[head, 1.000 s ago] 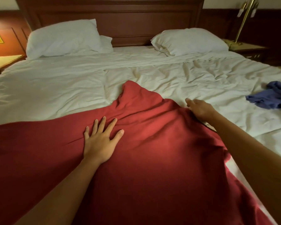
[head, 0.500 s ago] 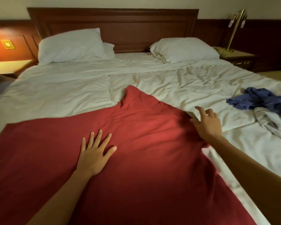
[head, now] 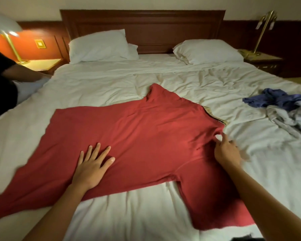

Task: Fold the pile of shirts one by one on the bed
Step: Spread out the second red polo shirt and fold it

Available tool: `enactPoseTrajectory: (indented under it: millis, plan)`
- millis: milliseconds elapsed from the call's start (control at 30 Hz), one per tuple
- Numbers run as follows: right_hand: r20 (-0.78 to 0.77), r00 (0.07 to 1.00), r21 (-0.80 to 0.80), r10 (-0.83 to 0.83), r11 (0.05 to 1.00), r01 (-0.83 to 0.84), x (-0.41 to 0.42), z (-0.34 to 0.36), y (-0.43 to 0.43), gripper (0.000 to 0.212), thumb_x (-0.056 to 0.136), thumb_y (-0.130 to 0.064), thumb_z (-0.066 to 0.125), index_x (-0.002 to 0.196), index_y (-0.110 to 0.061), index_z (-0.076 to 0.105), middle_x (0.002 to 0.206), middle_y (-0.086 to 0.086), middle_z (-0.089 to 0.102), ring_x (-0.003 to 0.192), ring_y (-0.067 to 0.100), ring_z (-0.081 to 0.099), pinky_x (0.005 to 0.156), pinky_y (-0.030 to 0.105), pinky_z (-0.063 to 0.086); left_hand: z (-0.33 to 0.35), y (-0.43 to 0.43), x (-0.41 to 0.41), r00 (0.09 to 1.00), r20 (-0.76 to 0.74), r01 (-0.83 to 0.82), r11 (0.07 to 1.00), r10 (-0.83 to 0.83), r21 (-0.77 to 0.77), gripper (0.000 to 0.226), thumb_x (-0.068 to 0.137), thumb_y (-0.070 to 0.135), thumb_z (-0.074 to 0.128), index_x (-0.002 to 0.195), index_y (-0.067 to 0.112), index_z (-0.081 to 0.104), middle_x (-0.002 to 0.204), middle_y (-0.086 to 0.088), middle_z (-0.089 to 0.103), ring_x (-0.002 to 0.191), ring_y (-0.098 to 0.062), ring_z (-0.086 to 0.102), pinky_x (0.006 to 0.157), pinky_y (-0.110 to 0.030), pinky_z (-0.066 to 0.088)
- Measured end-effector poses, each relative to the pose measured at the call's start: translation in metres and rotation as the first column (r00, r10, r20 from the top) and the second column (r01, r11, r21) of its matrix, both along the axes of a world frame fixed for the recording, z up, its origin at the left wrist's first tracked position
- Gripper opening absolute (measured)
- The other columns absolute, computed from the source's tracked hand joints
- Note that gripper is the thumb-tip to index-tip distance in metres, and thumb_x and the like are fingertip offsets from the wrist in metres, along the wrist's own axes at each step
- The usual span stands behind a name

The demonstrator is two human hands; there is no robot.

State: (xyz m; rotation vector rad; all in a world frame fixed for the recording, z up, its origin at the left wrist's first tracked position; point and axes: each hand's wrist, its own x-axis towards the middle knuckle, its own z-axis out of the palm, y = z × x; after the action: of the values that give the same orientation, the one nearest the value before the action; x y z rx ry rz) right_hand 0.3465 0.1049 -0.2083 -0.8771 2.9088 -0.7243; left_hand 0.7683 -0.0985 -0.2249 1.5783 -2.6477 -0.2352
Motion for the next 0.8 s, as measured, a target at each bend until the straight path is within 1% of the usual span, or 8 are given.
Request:
enactPoseTrajectory:
  millis: [133, 267, 400, 467, 533, 633, 700, 800]
  plan:
    - [0.082, 0.994, 0.016, 0.074, 0.997, -0.076, 0.001, 0.019, 0.006, 0.046, 0.094, -0.003, 0.041, 0.137, -0.015, 0.053, 0.129, 0.020, 0.063, 0.118, 0.041, 0.057, 0.097, 0.044, 0.044, 0.000, 0.011, 0.009, 1.000, -0.010, -0.027, 1.000, 0.028, 0.006, 0.064, 0.094, 0.072, 0.017, 0.154, 0.052, 0.008, 0.168, 0.007, 0.000, 0.154, -0.017, -0.005, 0.124, -0.043, -0.007]
    - [0.005, 0.996, 0.109, -0.086, 0.990, 0.085, -0.002, 0.022, 0.028, 0.040, 0.095, -0.007, 0.040, 0.129, -0.010, 0.062, 0.129, 0.022, 0.059, 0.119, 0.041, 0.056, 0.100, 0.046, 0.046, 0.001, 0.016, 0.021, 0.999, 0.014, -0.051, 0.999, 0.051, 0.009, 0.066, 0.093, 0.075, 0.015, 0.154, 0.053, 0.006, 0.168, 0.007, -0.002, 0.154, -0.018, -0.006, 0.123, -0.045, -0.007]
    - [-0.009, 0.997, 0.307, -0.072, 0.949, 0.071, 0.011, 0.036, 0.036, 0.042, 0.096, -0.019, 0.044, 0.134, -0.006, 0.057, 0.139, 0.020, 0.046, 0.127, 0.041, 0.048, 0.105, 0.045, 0.041, 0.001, 0.022, 0.040, 0.996, 0.040, -0.086, 0.996, 0.086, 0.011, 0.069, 0.091, 0.077, 0.013, 0.154, 0.052, 0.003, 0.168, 0.007, -0.003, 0.154, -0.021, -0.006, 0.123, -0.047, -0.006]
    - [-0.085, 0.996, 0.391, 0.031, 0.920, 0.005, 0.032, 0.043, 0.041, 0.048, 0.097, -0.039, 0.046, 0.139, -0.016, 0.054, 0.145, 0.016, 0.038, 0.133, 0.038, 0.039, 0.108, 0.046, 0.033, 0.002, 0.024, 0.051, 0.995, 0.049, -0.088, 0.996, 0.087, 0.024, 0.071, 0.089, 0.079, 0.012, 0.154, 0.052, 0.000, 0.168, 0.008, -0.005, 0.154, -0.021, -0.007, 0.123, -0.047, -0.007]
    - [-0.159, 0.954, 0.344, 0.254, 0.920, -0.188, 0.062, 0.040, 0.048, 0.053, 0.096, -0.059, 0.045, 0.143, -0.034, 0.049, 0.153, 0.011, 0.033, 0.139, 0.034, 0.032, 0.110, 0.048, 0.028, 0.005, 0.026, 0.062, 0.997, 0.048, -0.057, 0.997, 0.055, 0.055, 0.073, 0.087, 0.080, 0.013, 0.153, 0.053, -0.002, 0.167, 0.009, -0.007, 0.154, -0.021, -0.008, 0.123, -0.046, -0.007]
    - [0.019, 0.806, 0.267, 0.592, 0.773, -0.575, 0.116, 0.028, 0.056, 0.063, 0.089, -0.074, 0.036, 0.148, -0.054, 0.029, 0.162, 0.001, 0.024, 0.149, 0.021, 0.021, 0.115, 0.046, 0.020, 0.011, 0.031, 0.082, 0.997, 0.018, 0.066, 0.990, -0.069, 0.127, 0.077, 0.082, 0.082, 0.017, 0.151, 0.056, -0.003, 0.166, 0.013, -0.008, 0.154, -0.019, -0.009, 0.123, -0.043, -0.008]
    - [0.081, 0.735, 0.369, 0.673, 0.665, -0.649, 0.139, 0.021, 0.060, 0.076, 0.082, -0.083, 0.031, 0.151, -0.056, 0.010, 0.166, 0.004, 0.008, 0.153, 0.019, 0.006, 0.121, 0.043, 0.007, 0.018, 0.036, 0.097, 0.987, -0.008, 0.160, 0.974, -0.161, 0.161, 0.073, 0.084, 0.083, 0.026, 0.148, 0.060, 0.000, 0.165, 0.018, -0.007, 0.153, -0.014, -0.010, 0.122, -0.038, -0.009]
    - [0.055, 0.713, 0.471, 0.699, 0.612, -0.636, 0.151, 0.028, 0.065, 0.087, 0.083, -0.079, 0.041, 0.154, -0.049, 0.001, 0.167, 0.005, -0.003, 0.153, 0.023, -0.001, 0.123, 0.043, 0.005, 0.028, 0.044, 0.125, 0.956, -0.063, 0.294, 0.935, -0.288, 0.196, 0.069, 0.089, 0.073, 0.044, 0.147, 0.061, 0.010, 0.161, 0.026, -0.002, 0.152, -0.007, -0.011, 0.121, -0.026, -0.008]
